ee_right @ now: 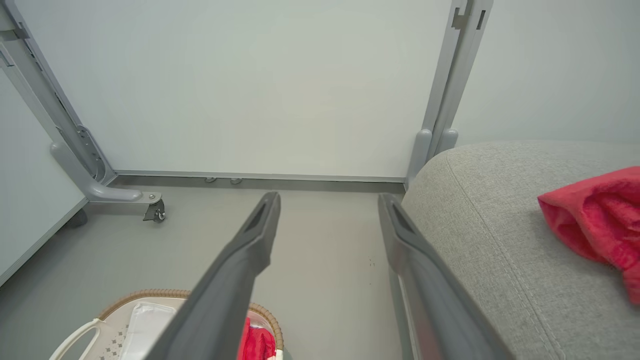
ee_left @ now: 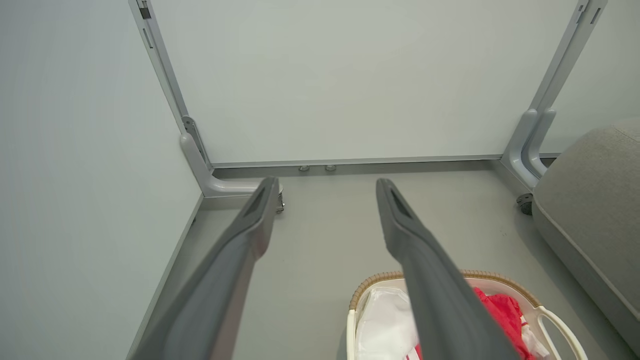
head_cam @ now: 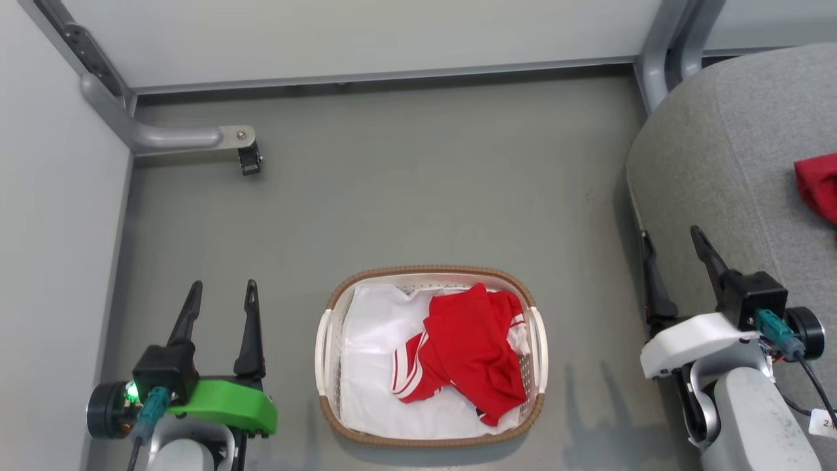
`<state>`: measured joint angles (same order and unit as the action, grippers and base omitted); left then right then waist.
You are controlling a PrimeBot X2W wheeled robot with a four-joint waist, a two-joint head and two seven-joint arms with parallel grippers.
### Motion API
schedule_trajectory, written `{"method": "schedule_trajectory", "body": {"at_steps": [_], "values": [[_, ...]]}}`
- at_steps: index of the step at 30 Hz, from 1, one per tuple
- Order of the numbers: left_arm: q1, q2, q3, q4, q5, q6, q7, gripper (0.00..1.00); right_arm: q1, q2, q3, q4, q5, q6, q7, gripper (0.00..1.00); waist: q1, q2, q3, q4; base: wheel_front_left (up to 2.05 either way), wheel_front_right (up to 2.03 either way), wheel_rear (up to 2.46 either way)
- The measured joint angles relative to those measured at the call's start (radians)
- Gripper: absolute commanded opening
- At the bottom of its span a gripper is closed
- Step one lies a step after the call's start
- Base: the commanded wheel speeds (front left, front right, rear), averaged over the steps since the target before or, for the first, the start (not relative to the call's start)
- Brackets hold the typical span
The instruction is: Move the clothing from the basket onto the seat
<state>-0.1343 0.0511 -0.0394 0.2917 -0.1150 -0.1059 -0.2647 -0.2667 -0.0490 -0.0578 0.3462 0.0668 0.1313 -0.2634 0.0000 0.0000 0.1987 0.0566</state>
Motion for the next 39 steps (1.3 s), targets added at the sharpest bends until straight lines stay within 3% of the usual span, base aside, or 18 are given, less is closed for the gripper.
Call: {"method": "schedule_trajectory", "body": {"at_steps": [11, 20, 39], "values": [[0.109, -0.001, -0.023, -0.021, -0.020, 0.018, 0.000, 1.00, 0.104, 0.000, 0.008, -0.012, 0.052, 0.000, 0.000, 1.00, 0.0000, 0.0000, -0.085, 0.003, 0.00, 0.00, 0.00], [0.128, -0.001, -0.045, -0.027, -0.022, 0.019, 0.000, 1.00, 0.117, 0.000, 0.012, -0.021, 0.062, 0.000, 0.000, 1.00, -0.0001, 0.0000, -0.090, -0.001, 0.00, 0.00, 0.00], [-0.037, -0.002, -0.199, 0.095, -0.069, 0.000, 0.000, 1.00, -0.028, 0.000, 0.026, -0.131, 0.084, 0.000, 0.000, 1.00, 0.0000, 0.0000, 0.075, -0.037, 0.00, 0.00, 0.00]]}}
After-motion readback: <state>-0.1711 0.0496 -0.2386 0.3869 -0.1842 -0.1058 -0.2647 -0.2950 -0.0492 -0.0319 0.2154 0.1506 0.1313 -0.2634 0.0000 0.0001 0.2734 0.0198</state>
